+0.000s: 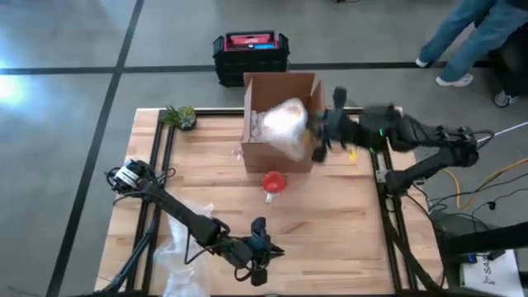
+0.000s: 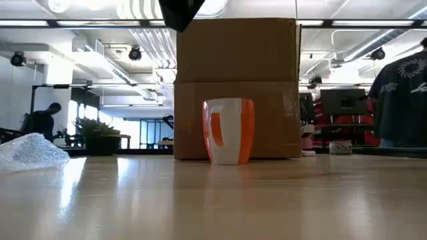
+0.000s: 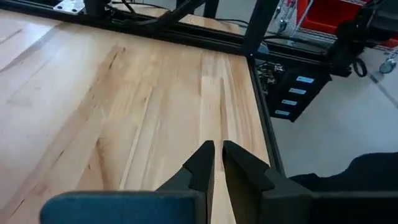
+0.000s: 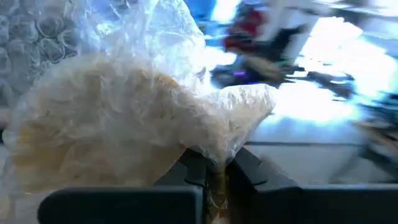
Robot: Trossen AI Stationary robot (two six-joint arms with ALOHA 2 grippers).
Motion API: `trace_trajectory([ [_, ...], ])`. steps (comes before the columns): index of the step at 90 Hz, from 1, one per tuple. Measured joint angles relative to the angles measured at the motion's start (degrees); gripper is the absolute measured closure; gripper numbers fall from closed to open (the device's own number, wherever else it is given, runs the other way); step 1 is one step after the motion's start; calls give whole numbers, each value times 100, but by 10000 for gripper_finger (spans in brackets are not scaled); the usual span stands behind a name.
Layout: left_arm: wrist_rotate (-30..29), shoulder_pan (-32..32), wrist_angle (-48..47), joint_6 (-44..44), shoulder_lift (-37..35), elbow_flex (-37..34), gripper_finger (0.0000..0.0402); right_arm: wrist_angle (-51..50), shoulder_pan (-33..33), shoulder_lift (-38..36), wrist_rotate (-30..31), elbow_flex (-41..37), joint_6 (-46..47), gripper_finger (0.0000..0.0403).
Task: Wrap mug
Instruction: Put the wrapped yellow mug into the cardboard box
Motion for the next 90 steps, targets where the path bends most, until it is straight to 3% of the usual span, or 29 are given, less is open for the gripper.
trace_trajectory([
  [15, -23, 1, -125, -1, 0, -7, 381, -371, -1318, 402, -489, 1, 243, 394],
  [27, -25, 1, -151, 0, 0, -7, 381, -1093, -1889, 892, -983, -8, 572, 394],
  [42, -27, 1, -179, 0, 0, -7, 381, -1777, -2142, 1465, -1009, -11, 725, 394],
  [63, -29, 1, -204, 0, 0, -7, 381, -1859, -2175, 1953, -1264, -12, 989, 390],
  [90, -29, 1, -230, 0, 0, -9, 381, -2436, -2177, 2416, -1253, -10, 1825, 320],
])
